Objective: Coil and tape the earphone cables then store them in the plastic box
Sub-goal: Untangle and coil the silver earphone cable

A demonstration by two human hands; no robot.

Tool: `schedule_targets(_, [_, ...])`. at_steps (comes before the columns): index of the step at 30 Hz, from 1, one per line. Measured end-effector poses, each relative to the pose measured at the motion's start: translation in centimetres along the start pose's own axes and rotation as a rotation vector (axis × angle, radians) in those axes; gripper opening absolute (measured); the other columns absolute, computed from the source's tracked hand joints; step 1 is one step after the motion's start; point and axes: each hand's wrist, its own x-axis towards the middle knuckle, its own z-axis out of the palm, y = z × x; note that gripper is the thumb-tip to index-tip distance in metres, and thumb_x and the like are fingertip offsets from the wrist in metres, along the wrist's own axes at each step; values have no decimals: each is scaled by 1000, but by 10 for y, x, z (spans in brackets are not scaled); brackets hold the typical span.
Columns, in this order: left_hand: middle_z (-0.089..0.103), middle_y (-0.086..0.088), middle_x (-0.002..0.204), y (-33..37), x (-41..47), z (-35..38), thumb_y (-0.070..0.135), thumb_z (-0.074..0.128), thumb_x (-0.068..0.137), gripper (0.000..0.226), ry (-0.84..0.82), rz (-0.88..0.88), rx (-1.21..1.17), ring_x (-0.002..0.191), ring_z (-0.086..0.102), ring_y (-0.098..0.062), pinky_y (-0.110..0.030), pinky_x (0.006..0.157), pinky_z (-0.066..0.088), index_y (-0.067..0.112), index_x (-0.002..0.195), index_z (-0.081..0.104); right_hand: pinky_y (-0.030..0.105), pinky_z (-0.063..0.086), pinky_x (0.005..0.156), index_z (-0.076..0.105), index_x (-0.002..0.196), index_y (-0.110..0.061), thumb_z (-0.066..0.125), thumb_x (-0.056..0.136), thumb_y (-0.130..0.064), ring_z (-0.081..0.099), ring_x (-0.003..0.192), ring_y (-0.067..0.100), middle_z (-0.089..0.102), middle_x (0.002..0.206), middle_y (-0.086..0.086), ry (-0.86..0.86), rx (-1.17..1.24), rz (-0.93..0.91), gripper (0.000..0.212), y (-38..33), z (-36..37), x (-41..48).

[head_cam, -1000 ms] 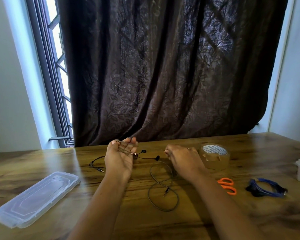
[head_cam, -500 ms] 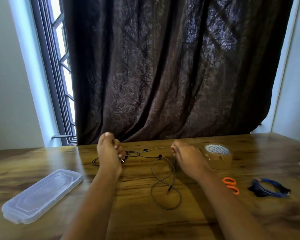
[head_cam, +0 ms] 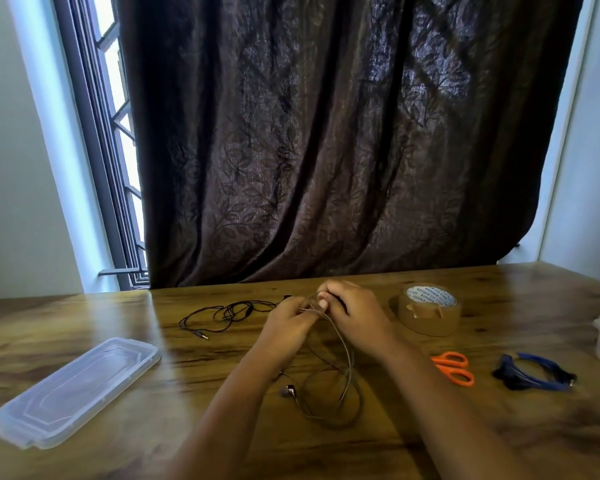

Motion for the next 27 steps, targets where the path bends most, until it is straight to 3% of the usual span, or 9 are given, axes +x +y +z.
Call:
schedule_targets(2, [64,-9,86,4,0,-3,16,51,97,16,-25,-28,-147,78,59,-19,-30,70,47,9,97,65,18,40,69,64,93,-17,50,96,-16,53,83,9,58,89,-4,5,-40,-22,15,-1,-1,1])
schedule_targets(4, [68,-17,100,5,2,-8,3,45,96,24,9,-79,-290,86,64,-25,-37,79,52,6,112,62,27,45,71,63,98,-20,47,98,-22,54,85,11,57,94,-4,-10,-118,-24,16,-2,-3,0])
schedule_targets(9, [71,-17,93,6,-1,-22,18,25,94,43,-126,-217,-610,85,66,-29,-38,80,50,6,113,62,33,46,67,59,103,-20,41,100,-29,55,83,14,54,97,-4,-15,-248,-53,20,-7,-6,-2])
schedule_targets(14, [68,-18,111,3,-2,-39,-2,29,80,53,-288,-226,-679,96,66,-29,-40,86,50,7,124,56,38,49,68,60,103,-19,42,100,-29,55,79,16,52,95,-1,21,-288,-59,21,-3,-8,-3])
schedule_targets(16, [68,-20,111,0,-2,-40,7,24,88,49,-283,-257,-710,95,68,-30,-41,87,50,6,123,58,37,50,67,61,102,-19,44,99,-27,54,77,15,51,94,-2,15,-274,-59,19,-2,-8,-3])
schedule_targets(18, [67,-22,111,-1,-3,-39,31,22,96,53,-274,-288,-742,92,68,-32,-44,89,48,3,121,59,36,49,66,62,102,-20,46,99,-26,54,76,14,51,93,-3,11,-257,-71,17,-3,-8,-4])
schedule_targets(21, [70,-16,96,-3,0,-32,66,30,90,73,-154,-283,-577,81,67,-27,-40,81,52,3,112,61,30,46,64,64,103,-22,50,97,-27,53,78,12,50,93,-4,-20,-262,-93,17,-6,-7,-3])
schedule_targets(24, [59,-2,67,0,-2,-19,54,47,87,49,-147,-231,-387,59,59,-14,-29,64,54,7,96,60,29,39,60,64,99,-19,52,95,-19,52,77,13,47,91,-4,-55,-279,-127,12,-9,-3,-2])
schedule_targets(27, [42,7,50,4,-2,-16,34,43,99,34,-136,-113,-265,51,44,-10,-19,50,42,11,76,54,27,42,60,64,104,-20,50,97,-22,52,77,13,49,92,-3,-43,-271,-131,16,-10,-6,-2])
